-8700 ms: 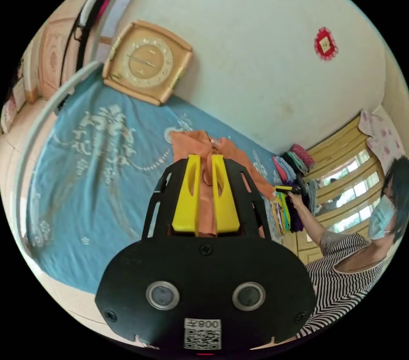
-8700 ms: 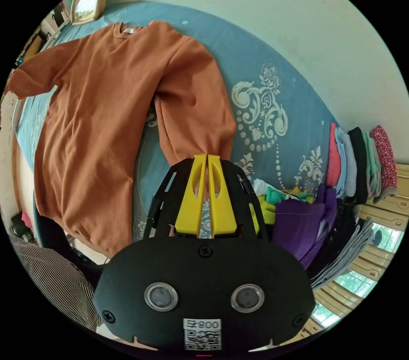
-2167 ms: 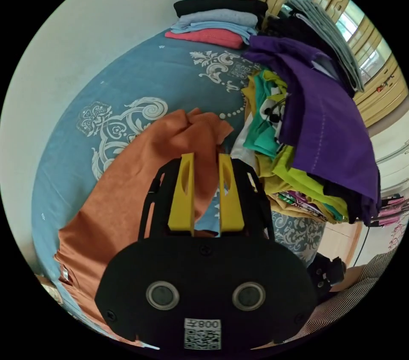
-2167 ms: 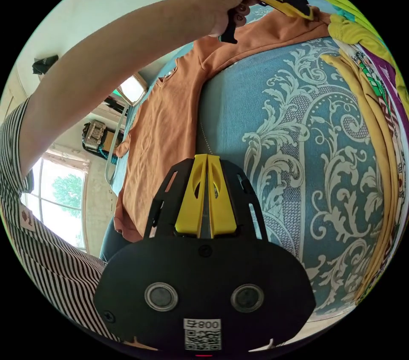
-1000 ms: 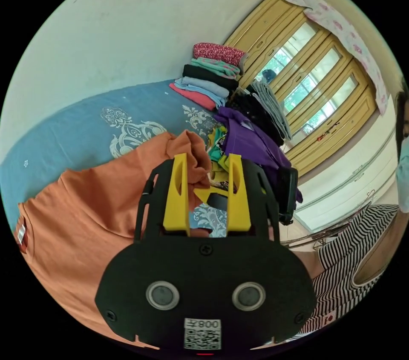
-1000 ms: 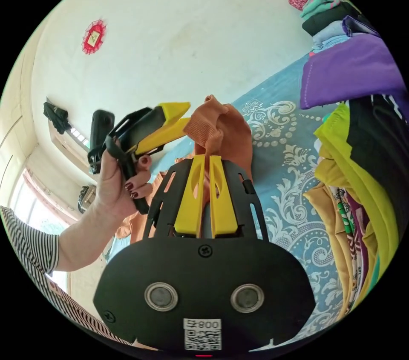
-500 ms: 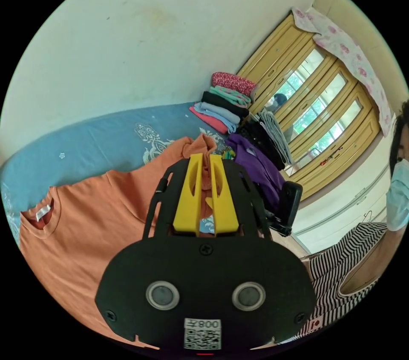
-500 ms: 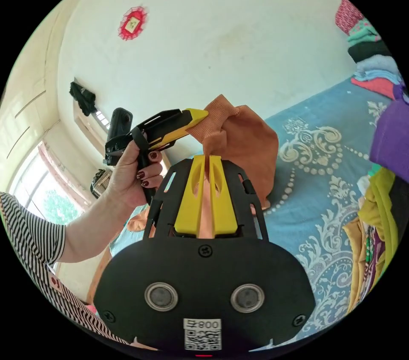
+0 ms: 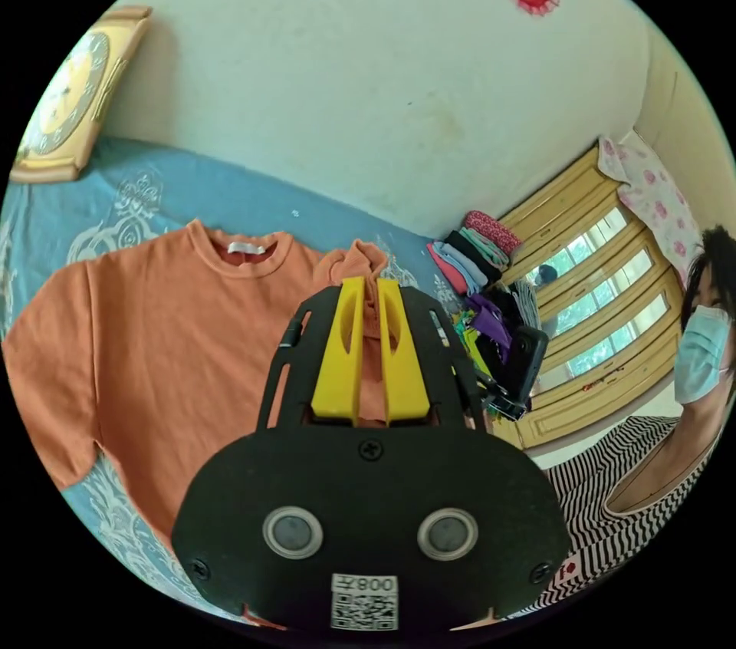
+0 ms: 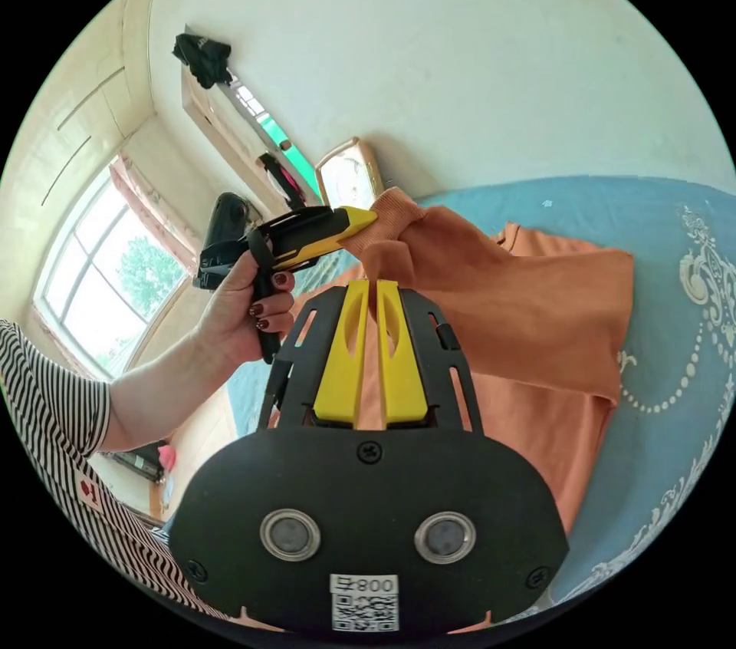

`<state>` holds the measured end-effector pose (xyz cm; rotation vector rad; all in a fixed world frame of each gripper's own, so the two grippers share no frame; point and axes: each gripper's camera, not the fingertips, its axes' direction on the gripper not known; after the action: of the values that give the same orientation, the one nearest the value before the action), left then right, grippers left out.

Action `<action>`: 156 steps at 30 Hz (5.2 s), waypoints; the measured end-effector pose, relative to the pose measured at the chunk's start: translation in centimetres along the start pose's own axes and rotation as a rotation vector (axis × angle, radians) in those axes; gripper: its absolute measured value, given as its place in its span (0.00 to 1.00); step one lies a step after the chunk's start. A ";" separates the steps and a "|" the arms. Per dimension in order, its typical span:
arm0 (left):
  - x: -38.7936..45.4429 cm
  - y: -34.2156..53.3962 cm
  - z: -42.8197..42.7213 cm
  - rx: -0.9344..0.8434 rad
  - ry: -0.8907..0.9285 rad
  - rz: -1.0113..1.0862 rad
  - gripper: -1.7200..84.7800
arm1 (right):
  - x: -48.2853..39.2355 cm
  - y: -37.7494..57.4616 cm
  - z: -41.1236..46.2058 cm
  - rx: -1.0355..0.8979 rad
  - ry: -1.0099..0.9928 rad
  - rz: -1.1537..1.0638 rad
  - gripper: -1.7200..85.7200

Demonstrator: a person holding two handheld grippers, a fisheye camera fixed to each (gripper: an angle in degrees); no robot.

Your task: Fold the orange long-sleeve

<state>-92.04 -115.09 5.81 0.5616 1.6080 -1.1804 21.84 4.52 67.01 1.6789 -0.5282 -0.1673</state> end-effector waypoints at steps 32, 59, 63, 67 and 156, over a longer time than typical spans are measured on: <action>-16.2 8.9 -3.9 -0.107 -0.273 -0.116 0.02 | 3.9 8.5 19.8 -0.341 0.056 -0.063 0.03; -4.9 0.8 18.5 -0.319 -0.102 0.251 0.02 | 20.7 12.2 8.7 -0.195 0.407 0.284 0.02; -5.0 1.1 22.6 -0.416 -0.206 0.274 0.02 | 21.9 13.3 7.7 -0.159 0.377 0.332 0.02; -5.0 1.1 21.6 -0.347 -0.153 0.237 0.02 | 20.0 13.2 7.0 -0.139 0.445 0.282 0.02; -12.5 20.4 -39.4 0.180 -0.179 0.037 0.05 | 14.0 4.7 32.3 -0.257 -0.296 0.198 0.11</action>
<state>-88.68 -69.19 8.66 0.5807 1.3437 -1.3181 20.12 -30.92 68.18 1.3492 -0.8539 -0.3284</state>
